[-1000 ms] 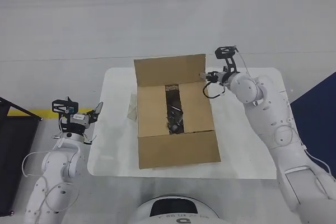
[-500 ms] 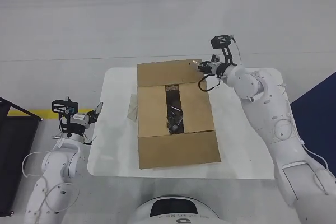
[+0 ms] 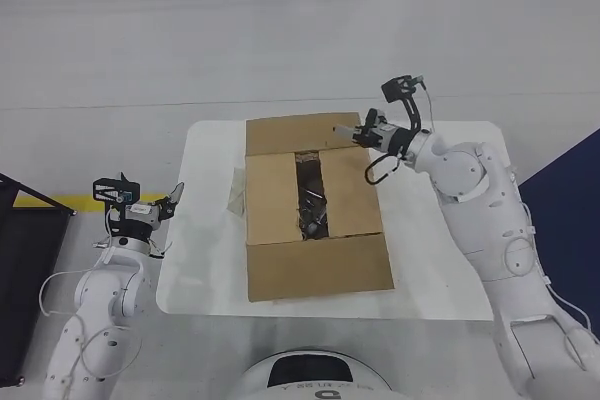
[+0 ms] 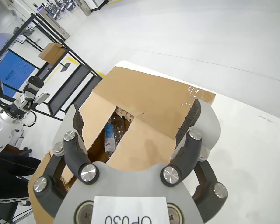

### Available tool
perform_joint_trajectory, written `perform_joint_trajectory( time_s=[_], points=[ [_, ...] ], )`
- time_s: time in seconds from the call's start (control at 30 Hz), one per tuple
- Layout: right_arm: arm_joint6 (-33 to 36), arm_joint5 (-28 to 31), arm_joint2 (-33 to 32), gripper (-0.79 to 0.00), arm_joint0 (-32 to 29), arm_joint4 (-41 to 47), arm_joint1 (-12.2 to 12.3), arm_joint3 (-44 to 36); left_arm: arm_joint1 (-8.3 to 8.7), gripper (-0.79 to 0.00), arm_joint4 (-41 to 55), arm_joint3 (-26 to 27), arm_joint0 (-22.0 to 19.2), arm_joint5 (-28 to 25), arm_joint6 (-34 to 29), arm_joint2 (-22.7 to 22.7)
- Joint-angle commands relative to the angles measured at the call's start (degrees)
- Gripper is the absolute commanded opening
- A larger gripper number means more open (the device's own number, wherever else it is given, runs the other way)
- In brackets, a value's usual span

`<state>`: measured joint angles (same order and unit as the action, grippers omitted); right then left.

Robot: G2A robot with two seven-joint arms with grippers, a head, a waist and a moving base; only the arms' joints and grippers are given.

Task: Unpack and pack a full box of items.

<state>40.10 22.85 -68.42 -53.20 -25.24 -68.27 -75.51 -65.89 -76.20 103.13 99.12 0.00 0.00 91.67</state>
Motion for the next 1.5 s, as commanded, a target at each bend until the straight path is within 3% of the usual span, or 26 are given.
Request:
perform_joint_trajectory(
  time_s=[0.0,0.07,0.2,0.5,0.57,0.67,0.73,0.97,1.13,1.47],
  points=[
    [11.0,1.9,3.9,0.000,2.5,14.9,-0.7,3.6,0.00,0.000,0.0,0.0,0.0,0.0,0.0,0.0],
    [17.2,2.0,8.9,0.000,5.3,19.2,-1.8,7.4,0.00,0.000,0.0,0.0,0.0,0.0,0.0,0.0],
    [22.2,2.9,16.5,0.000,9.8,24.6,-4.5,15.1,0.00,0.000,0.0,0.0,0.0,0.0,0.0,0.0],
    [25.9,5.2,25.7,0.000,16.5,30.1,-9.3,26.0,0.00,0.000,0.0,0.0,0.0,0.0,0.0,0.0],
    [32.6,8.7,24.1,0.000,16.4,46.5,-10.3,27.0,0.00,0.000,0.0,0.0,0.0,0.0,0.0,0.0],
    [37.6,3.8,20.5,0.000,16.5,66.9,-10.7,26.9,0.00,0.000,0.0,0.0,0.0,0.0,0.0,0.0],
    [39.9,1.5,18.8,0.000,16.9,71.0,-10.5,27.1,0.00,0.000,0.0,0.0,0.0,0.0,0.0,0.0],
    [42.6,-1.2,23.4,0.000,19.1,67.4,-11.7,24.8,0.00,0.000,0.0,0.0,0.0,0.0,0.0,0.0],
    [39.2,2.1,26.8,0.000,23.0,61.2,-13.1,30.0,0.00,0.000,0.0,0.0,0.0,0.0,0.0,0.0],
    [32.0,8.7,28.5,0.000,24.9,40.9,-10.1,35.5,0.00,0.000,0.0,0.0,0.0,0.0,0.0,0.0]
  ],
)
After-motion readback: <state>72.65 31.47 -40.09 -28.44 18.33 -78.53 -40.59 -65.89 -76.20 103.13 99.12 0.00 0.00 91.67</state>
